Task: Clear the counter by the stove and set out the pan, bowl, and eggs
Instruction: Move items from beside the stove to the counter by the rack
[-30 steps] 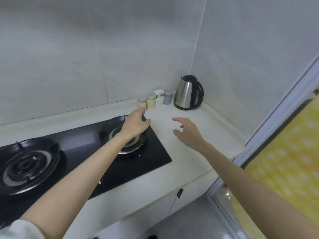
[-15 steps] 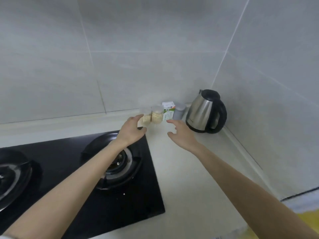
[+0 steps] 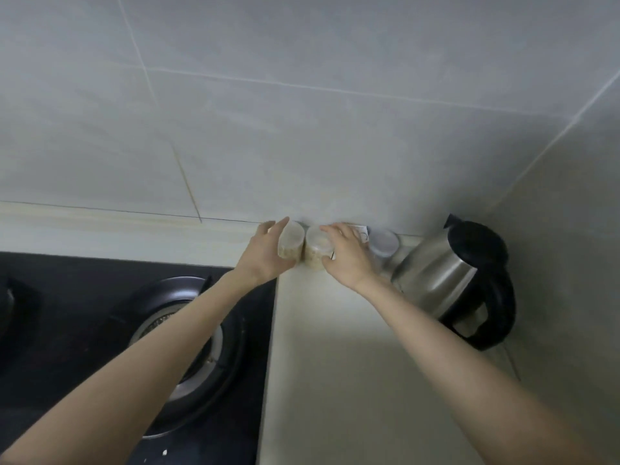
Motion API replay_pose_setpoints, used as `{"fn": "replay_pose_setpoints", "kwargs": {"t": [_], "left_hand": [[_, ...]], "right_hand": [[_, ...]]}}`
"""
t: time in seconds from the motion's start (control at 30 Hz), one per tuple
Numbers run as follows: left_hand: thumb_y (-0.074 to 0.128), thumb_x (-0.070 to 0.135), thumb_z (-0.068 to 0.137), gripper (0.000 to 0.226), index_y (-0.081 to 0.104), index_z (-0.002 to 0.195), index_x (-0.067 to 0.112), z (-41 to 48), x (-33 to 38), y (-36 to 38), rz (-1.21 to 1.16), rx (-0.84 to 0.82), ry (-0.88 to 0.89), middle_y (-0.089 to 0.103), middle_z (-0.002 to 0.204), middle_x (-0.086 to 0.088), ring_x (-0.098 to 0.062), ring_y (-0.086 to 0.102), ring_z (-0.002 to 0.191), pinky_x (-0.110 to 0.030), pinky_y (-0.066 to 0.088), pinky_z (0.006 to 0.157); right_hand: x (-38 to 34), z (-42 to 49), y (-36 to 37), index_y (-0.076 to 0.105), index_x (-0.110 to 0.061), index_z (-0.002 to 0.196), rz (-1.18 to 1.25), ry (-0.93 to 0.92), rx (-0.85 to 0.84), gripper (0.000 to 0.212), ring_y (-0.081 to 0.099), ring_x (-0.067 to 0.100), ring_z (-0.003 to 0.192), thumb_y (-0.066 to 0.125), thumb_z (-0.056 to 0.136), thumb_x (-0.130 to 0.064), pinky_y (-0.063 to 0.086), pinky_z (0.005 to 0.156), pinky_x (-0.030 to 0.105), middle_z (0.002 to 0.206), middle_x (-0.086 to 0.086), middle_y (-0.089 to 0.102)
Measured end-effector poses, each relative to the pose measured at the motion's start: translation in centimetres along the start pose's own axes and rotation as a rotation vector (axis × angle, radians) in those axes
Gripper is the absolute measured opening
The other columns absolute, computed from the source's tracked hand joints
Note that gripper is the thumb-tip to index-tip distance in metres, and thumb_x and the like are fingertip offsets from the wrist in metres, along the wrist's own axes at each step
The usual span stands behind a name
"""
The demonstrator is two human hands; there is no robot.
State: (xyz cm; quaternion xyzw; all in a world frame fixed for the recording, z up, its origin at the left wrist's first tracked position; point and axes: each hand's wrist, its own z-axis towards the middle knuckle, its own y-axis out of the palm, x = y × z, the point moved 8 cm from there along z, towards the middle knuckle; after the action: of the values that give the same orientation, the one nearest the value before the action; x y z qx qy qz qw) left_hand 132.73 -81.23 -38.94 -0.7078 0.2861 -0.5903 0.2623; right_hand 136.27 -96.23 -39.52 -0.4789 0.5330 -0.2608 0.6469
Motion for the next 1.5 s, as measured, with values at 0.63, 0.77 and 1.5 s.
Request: {"fn": "replay_pose_setpoints", "kwargs": {"t": [0.63,0.77,1.5], "left_hand": [[0.081,0.020,0.067,0.080,0.044,0.138,0.028,4.2,-2.2,1.2,-0.087,0.203,-0.036,0.050,0.131,-0.002,-0.021,0.052,0.116,-0.024,0.039,0.094],[0.083,0.027,0.065,0.082,0.045,0.138,0.029,0.8,-1.4,-2.3,-0.096,0.287,-0.013,0.053,0.129,0.002,-0.017,0.052,0.113,-0.020,0.037,0.092],[0.089,0.038,0.054,0.071,0.054,0.117,0.032,-52.3,-16.4,-25.9,-0.188,1.031,-0.312,0.061,0.106,0.016,-0.012,0.061,0.101,-0.038,0.052,0.089]], "right_hand": [[0.8,4.1,1.4,0.055,-0.018,0.130,0.018,-0.167,0.095,0.066,0.042,0.031,0.119,0.078,0.070,-0.028,0.031,0.109,0.035,0.122,0.006,0.059],[-0.9,2.3,-1.0,0.047,-0.029,0.137,0.281,-0.080,0.107,0.070,0.043,0.016,0.127,0.076,0.074,-0.031,0.031,0.101,0.020,0.133,0.000,0.048],[-45.7,-26.4,6.1,0.050,-0.027,0.126,0.584,-0.730,-0.239,0.065,0.051,0.012,0.118,0.081,0.069,-0.036,0.045,0.099,0.033,0.125,-0.010,0.058]]}}
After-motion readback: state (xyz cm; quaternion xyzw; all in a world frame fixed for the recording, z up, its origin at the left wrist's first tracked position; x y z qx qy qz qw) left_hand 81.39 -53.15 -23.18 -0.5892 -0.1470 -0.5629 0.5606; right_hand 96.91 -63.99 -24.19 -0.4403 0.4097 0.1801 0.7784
